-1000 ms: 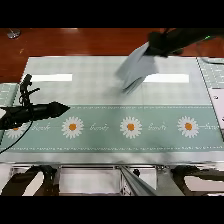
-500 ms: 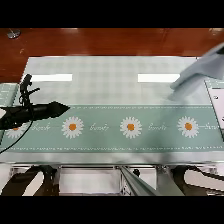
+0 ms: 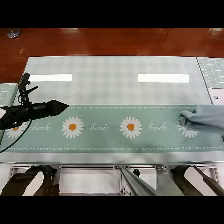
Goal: Fold the shirts.
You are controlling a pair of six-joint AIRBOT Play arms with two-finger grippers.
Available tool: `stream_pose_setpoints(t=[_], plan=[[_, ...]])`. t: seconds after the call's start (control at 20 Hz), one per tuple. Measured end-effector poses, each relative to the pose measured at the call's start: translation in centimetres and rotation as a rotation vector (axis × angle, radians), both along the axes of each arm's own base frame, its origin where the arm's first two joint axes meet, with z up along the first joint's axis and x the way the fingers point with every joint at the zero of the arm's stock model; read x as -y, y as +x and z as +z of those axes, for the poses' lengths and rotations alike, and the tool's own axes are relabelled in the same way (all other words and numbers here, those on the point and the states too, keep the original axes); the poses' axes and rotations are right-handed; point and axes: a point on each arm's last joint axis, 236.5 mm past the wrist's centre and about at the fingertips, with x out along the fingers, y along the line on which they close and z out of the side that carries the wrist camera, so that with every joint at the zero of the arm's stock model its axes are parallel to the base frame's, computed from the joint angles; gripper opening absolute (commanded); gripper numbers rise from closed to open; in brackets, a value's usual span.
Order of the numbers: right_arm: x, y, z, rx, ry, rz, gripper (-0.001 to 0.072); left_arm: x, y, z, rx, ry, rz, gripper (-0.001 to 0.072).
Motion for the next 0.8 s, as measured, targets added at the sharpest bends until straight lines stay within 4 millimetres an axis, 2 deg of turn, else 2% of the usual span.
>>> stream_pose_setpoints(t=[0.1,0.15,0.2,0.25,0.35,0.45,0.5,0.55,0.6,0.7,0.8], plan=[[0.2,-5.4,-2.8,-0.083,-0.033,-0.118,0.0042,-0.1,0.2,0.0,0.004,0.002,0.006,0.0023],[0.0,-8.1,-4.4,-0.124,-0.046,-0.174,0.0177,-0.1,0.2,0.0,0.007,0.003,0.008,0.0023],[-0.3,-10.8,-5.9,-0.168,-0.065,-0.236,0.0426,-0.2,0.3,0.0,0.008,0.003,0.011,0.0023],[-0.6,-13.0,-7.2,-0.207,-0.083,-0.288,0.0573,-0.2,0.3,0.1,0.01,0.004,0.013,0.0023],[-1.4,-15.5,-9.6,-0.241,-0.097,-0.357,0.0588,-0.3,0.4,0.1,0.012,0.005,0.015,0.0023],[-1.0,-16.3,-10.3,-0.242,-0.128,-0.38,0.0587,-0.4,0.7,0.4,0.021,0.006,0.019,0.0023],[-0.3,-16.0,-10.1,-0.221,-0.151,-0.382,0.054,-0.5,1.0,0.8,0.031,0.008,0.023,0.0022],[0.6,-15.2,-9.5,-0.187,-0.172,-0.376,0.0419,-0.7,1.5,1.4,0.044,0.009,0.026,0.0022],[1.7,-13.7,-8.5,-0.125,-0.189,-0.357,0.024,-0.9,2.2,2.3,0.063,0.011,0.03,0.0022],[3.5,-8.4,-5.8,0.071,-0.196,-0.285,0.0035,-1.4,4.2,5.1,0.121,0.019,0.037,0.0021],[4.3,-0.4,-0.9,0.359,-0.169,-0.143,0.0035,-2.0,6.7,8.8,0.198,0.048,0.03,0.0022]])
